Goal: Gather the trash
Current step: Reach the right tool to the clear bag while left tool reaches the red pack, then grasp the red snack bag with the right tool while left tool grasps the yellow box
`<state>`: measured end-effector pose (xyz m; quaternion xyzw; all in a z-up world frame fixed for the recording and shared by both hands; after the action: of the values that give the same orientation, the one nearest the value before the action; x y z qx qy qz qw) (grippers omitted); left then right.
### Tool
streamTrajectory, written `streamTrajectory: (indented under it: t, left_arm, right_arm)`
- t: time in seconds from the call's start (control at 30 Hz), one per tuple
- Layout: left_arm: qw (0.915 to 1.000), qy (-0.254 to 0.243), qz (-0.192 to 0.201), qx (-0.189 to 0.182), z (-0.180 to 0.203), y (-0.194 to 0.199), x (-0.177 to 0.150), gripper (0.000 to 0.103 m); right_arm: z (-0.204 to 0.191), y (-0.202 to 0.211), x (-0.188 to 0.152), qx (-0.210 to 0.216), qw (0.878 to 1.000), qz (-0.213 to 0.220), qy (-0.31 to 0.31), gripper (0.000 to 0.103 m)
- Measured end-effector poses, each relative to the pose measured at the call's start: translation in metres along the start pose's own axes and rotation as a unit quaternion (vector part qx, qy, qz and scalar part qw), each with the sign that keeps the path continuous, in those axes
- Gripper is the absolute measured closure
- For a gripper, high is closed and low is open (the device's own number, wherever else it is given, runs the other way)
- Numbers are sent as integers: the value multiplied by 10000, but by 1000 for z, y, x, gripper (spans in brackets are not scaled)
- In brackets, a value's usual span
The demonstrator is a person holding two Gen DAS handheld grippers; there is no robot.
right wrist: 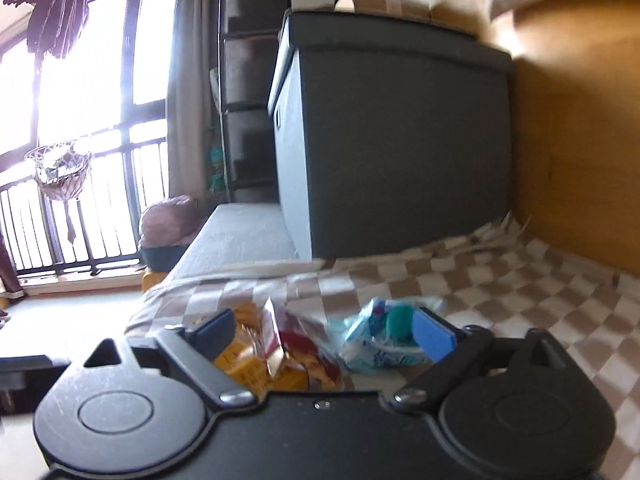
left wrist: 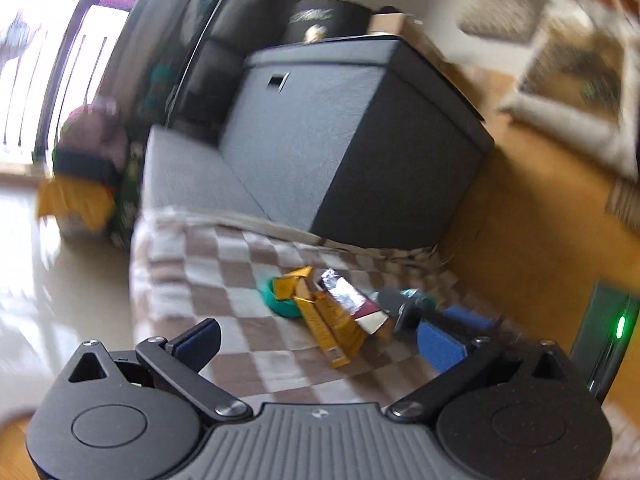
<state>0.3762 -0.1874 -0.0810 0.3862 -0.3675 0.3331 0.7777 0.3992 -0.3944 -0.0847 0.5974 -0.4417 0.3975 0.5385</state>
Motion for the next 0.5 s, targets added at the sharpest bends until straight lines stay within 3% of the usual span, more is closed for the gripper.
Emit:
streamTrajectory:
  t: [0.2, 0.4, 0.5]
  left_arm:
    - [9964, 845, -83, -77, -15, -23, 2, 0]
    - [9879, 1462, -436, -277, -24, -51, 3, 0]
    - [9829, 1715, -565, -354, -25, -65, 1, 0]
  right_arm:
    - [-1, -15, -8, 486, 9985, -252, -61, 38]
    - [3, -24, -11, 508, 9968, -533, -298, 64]
    - [5, -22, -12, 567, 9966, -469, -370, 67]
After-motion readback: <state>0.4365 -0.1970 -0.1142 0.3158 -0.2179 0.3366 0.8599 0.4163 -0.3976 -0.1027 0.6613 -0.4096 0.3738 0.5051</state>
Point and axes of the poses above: each gripper's, at about its wrist camera, not at the fingertips, and y roughly against the way its jaws point, z to its right, x to its top, the point moved 1 cm from there along -y, roughly the way its jaws point, and after that the axes turned 1 degree about -y, right-handed, at the moved point
